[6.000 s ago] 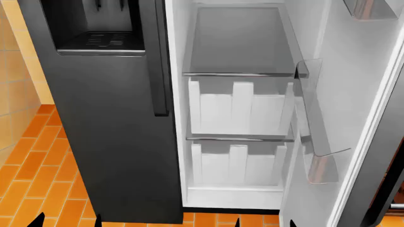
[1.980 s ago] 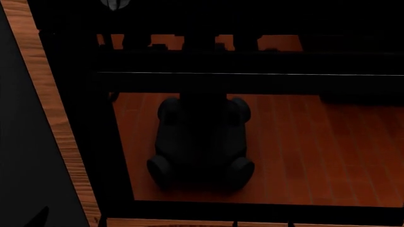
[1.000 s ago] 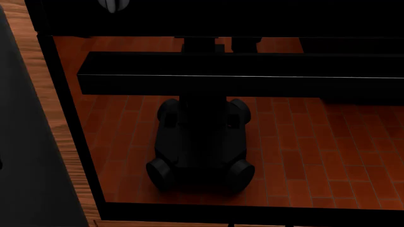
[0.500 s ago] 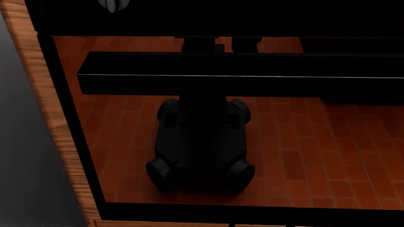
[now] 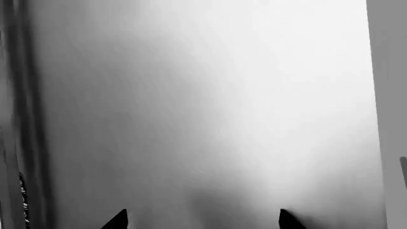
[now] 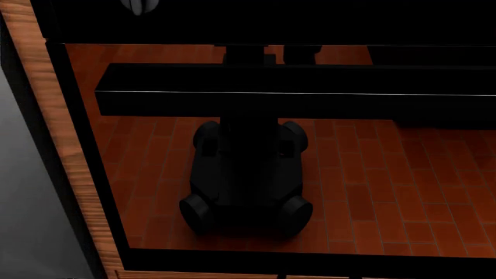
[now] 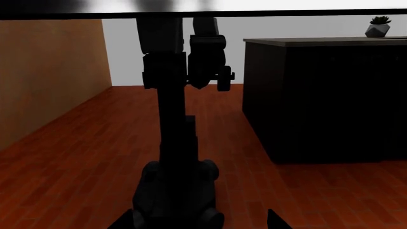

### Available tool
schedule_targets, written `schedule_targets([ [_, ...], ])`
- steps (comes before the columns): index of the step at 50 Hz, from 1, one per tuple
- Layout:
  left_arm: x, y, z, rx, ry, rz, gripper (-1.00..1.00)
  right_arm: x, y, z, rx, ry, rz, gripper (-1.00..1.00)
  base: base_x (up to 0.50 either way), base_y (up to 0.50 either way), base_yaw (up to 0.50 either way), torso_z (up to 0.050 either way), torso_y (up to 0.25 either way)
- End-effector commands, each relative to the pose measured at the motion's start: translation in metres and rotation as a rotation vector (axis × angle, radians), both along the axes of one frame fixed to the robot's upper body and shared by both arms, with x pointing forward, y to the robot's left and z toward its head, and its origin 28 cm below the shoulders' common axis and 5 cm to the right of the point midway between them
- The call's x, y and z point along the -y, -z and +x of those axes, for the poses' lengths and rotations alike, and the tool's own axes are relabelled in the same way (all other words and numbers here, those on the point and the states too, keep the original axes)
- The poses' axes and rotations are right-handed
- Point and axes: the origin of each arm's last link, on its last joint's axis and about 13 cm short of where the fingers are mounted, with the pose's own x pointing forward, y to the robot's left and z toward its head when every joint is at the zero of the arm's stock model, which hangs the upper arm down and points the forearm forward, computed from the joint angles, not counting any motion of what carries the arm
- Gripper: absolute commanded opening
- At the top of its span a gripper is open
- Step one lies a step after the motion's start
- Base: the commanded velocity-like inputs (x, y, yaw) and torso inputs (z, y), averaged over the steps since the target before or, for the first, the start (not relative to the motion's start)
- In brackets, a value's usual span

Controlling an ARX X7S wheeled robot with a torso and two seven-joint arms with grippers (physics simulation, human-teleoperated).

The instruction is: Close the fridge door

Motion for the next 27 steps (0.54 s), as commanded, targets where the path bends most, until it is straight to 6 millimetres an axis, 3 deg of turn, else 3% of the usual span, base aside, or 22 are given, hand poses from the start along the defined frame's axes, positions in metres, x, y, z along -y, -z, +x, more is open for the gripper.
schedule_targets([
  [1, -0.008, -0.037, 0.011, -0.008, -0.053, 0.025, 1.00, -0.002, 0.000, 0.004, 0.005, 0.001, 0.001, 1.00, 0.00, 0.00, 0.00, 0.000, 0.000],
  [19, -0.002, -0.048, 0.011, 0.037, 0.013, 0.023, 1.00, -0.003, -0.001, 0.004, 0.007, 0.004, 0.005, 1.00, 0.00, 0.00, 0.00, 0.000, 0.000],
  [20, -0.007, -0.024, 0.005, -0.047, 0.004, -0.044, 1.00, -0.003, 0.000, 0.004, 0.007, 0.002, 0.004, 1.00, 0.00, 0.00, 0.00, 0.000, 0.000],
  [22, -0.007, 0.001, -0.013, -0.123, 0.018, -0.137, 1.00, -0.003, -0.001, 0.002, 0.007, 0.000, 0.003, 1.00, 0.00, 0.00, 0.00, 0.000, 0.000],
  [23, 0.000, -0.007, -0.021, -0.079, 0.050, -0.129, 1.00, -0.003, -0.002, 0.002, 0.006, 0.000, 0.002, 1.00, 0.00, 0.00, 0.00, 0.000, 0.000],
  [24, 0.004, 0.002, -0.033, -0.093, 0.081, -0.180, 1.00, -0.003, -0.001, 0.001, 0.006, -0.001, 0.002, 1.00, 0.00, 0.00, 0.00, 0.000, 0.000],
  [25, 0.015, -0.008, -0.044, -0.038, 0.132, -0.149, 1.00, -0.002, -0.001, 0.001, 0.005, -0.001, 0.002, 1.00, 0.00, 0.00, 0.00, 0.000, 0.000],
  [26, 0.023, -0.002, -0.058, -0.045, 0.171, -0.182, 1.00, -0.002, -0.002, -0.001, 0.004, -0.001, 0.002, 1.00, 0.00, 0.00, 0.00, 0.000, 0.000],
  [27, 0.036, -0.012, -0.072, 0.016, 0.227, -0.141, 1.00, -0.002, -0.002, -0.001, 0.004, -0.001, 0.001, 1.00, 0.00, 0.00, 0.00, 0.000, 0.000],
])
